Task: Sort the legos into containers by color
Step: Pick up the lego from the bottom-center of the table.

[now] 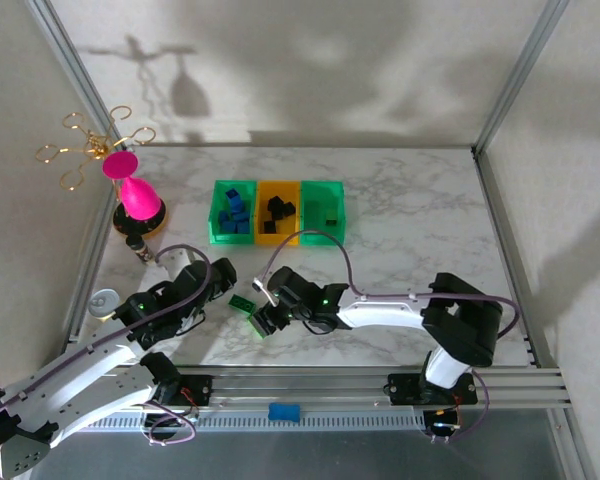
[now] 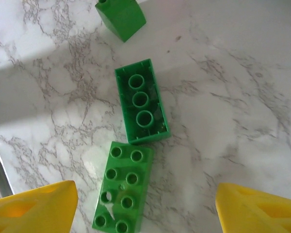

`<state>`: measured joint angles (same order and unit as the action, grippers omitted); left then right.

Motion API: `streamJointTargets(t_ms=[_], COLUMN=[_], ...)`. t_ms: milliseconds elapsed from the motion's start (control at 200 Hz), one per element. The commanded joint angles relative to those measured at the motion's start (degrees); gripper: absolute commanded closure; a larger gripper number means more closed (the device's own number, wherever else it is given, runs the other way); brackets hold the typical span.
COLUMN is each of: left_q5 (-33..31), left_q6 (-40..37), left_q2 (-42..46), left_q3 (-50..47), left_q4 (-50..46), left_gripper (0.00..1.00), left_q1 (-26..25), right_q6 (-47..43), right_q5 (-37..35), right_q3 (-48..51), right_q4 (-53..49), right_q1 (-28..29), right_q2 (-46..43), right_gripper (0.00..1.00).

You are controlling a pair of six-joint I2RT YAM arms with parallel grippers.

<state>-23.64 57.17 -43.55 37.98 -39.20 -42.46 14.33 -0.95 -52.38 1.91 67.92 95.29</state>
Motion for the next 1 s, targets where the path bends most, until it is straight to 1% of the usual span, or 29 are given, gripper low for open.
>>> streamJointTargets(t_ms=[0,235,471,566,666,726,991], left_q5=[-2.92,-5.23,-7.29,-7.12,-7.06,-6.91,-6.18], left_q6=[2.22,4.51,6.80,6.73,6.73,6.69,6.11], left_q2=[1.06,1.89,1.84,2.53,3.01,3.09,2.94], left_q3=[-0.49,0.06,0.87,0.54,0.43,0.44,0.69], left_q4=[-2.87,-5.79,-8.47,-7.76,-7.50,-7.41,-6.76], left_gripper=[0.01,0.01,0.00,0.00,0.00,0.00,0.00], left_q1=[-0.17,0.07,0.27,0.36,0.45,0.45,0.54], right_q6=[-1.32,-2.09,-3.00,-2.92,-2.82,-2.26,-1.93], right_q5=[1.00,0.91,0.38,-0.51,-1.36,-1.69,-1.43], right_q3=[-4.45,-9.86,-14.33,-15.69,-16.67,-16.83,-17.76], right_q4=[1.98,1.14,-0.97,-1.90,-2.50,-2.59,-3.71], right_q1=[0.67,0.76,0.69,0.67,0.50,0.20,-0.97], right_q2=[3.81,10.57,15.90,17.43,18.67,19.10,20.46], right_gripper=[0.22,0.17,0.18,0.19,0.21,0.24,0.42])
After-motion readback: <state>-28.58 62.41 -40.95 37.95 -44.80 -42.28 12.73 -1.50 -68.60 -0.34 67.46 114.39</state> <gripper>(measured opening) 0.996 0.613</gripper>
